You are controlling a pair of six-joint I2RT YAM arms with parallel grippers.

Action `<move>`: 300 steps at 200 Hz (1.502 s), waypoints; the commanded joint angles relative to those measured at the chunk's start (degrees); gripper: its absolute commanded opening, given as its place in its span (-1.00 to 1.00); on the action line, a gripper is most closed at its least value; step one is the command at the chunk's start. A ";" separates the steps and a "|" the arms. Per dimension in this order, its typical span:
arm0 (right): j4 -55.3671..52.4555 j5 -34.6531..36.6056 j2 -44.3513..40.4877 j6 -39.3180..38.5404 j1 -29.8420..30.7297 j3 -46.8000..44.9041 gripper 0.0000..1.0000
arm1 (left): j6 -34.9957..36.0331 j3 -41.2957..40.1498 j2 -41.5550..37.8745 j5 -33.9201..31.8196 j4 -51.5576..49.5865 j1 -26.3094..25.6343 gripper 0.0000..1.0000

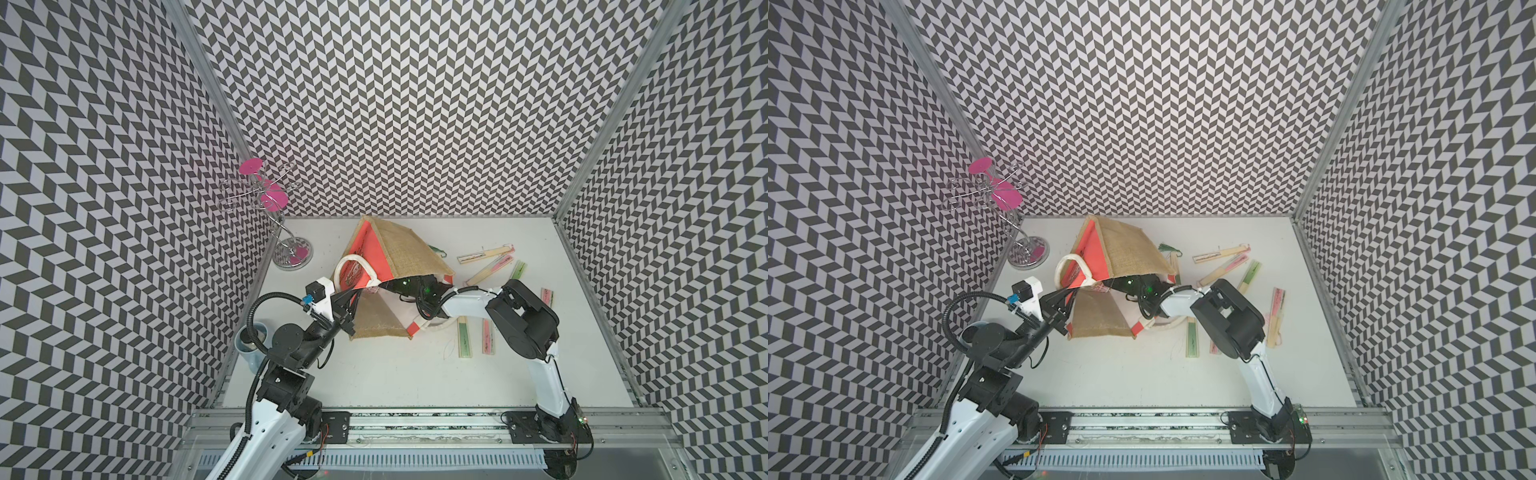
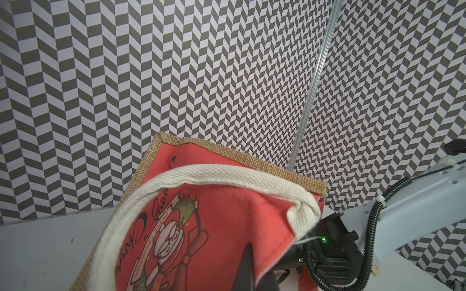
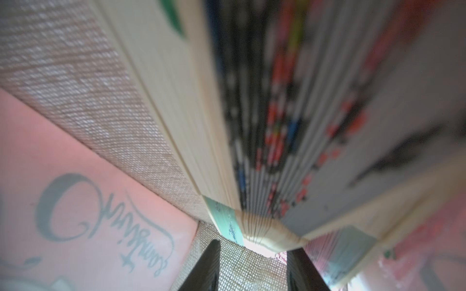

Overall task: Take out the folding fans from the tote bags
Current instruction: Pick up the folding fan from the canvas bag.

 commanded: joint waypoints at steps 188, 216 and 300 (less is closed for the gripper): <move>17.36 2.32 3.10 7.96 -3.98 0.49 -0.02 | 0.82 4.21 -9.28 19.25 8.65 -1.64 -1.00; 27.66 -0.93 2.27 9.37 -5.36 -4.05 0.03 | 2.36 4.13 -12.33 15.19 6.80 -1.64 -1.00; 41.30 -8.02 -0.82 7.53 -6.11 -6.93 -0.19 | 0.74 2.18 -6.07 14.12 8.08 -1.64 -1.00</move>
